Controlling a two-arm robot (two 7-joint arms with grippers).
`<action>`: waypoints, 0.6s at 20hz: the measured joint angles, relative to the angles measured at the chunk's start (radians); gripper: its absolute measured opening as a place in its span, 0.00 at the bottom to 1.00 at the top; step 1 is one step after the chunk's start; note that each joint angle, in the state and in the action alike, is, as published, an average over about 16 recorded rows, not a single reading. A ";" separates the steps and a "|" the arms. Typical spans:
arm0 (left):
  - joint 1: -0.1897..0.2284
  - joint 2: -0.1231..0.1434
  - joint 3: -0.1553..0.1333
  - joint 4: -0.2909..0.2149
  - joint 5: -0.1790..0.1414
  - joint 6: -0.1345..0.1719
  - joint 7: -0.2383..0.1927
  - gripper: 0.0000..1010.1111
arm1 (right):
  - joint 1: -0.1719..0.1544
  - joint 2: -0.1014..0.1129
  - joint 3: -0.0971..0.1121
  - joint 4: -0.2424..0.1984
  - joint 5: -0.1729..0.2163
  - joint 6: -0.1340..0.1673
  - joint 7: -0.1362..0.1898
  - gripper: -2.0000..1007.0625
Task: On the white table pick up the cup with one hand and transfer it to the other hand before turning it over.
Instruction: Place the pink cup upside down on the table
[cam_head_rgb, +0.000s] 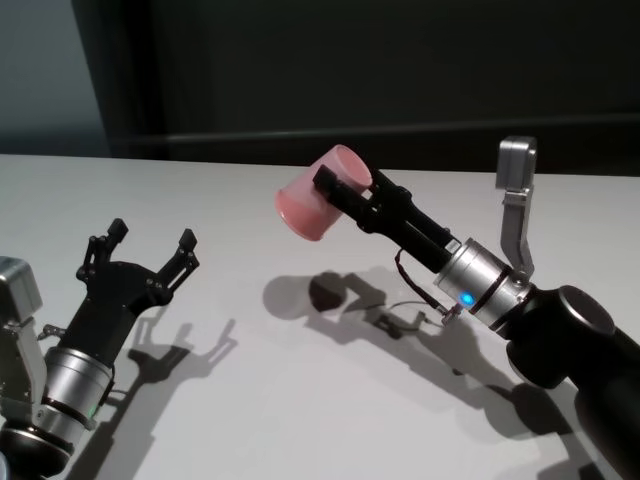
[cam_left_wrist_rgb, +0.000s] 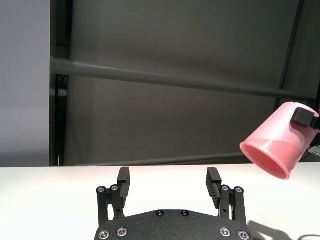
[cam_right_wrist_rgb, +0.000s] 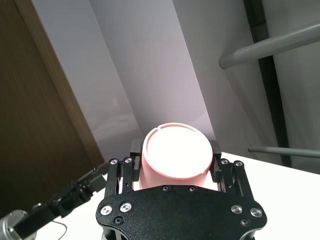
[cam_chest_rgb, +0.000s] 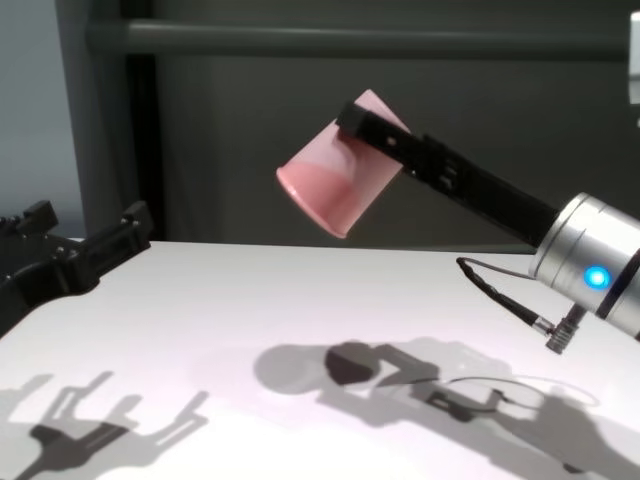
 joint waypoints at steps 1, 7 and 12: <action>0.000 0.000 0.000 0.000 0.000 0.000 0.000 0.99 | 0.006 0.007 -0.013 0.000 -0.030 -0.007 -0.010 0.75; 0.000 0.000 0.000 0.000 0.000 0.001 0.000 0.99 | 0.036 0.038 -0.076 0.008 -0.192 -0.033 -0.072 0.75; -0.001 0.000 0.000 0.000 0.000 0.001 0.000 0.99 | 0.056 0.052 -0.111 0.019 -0.299 -0.035 -0.122 0.75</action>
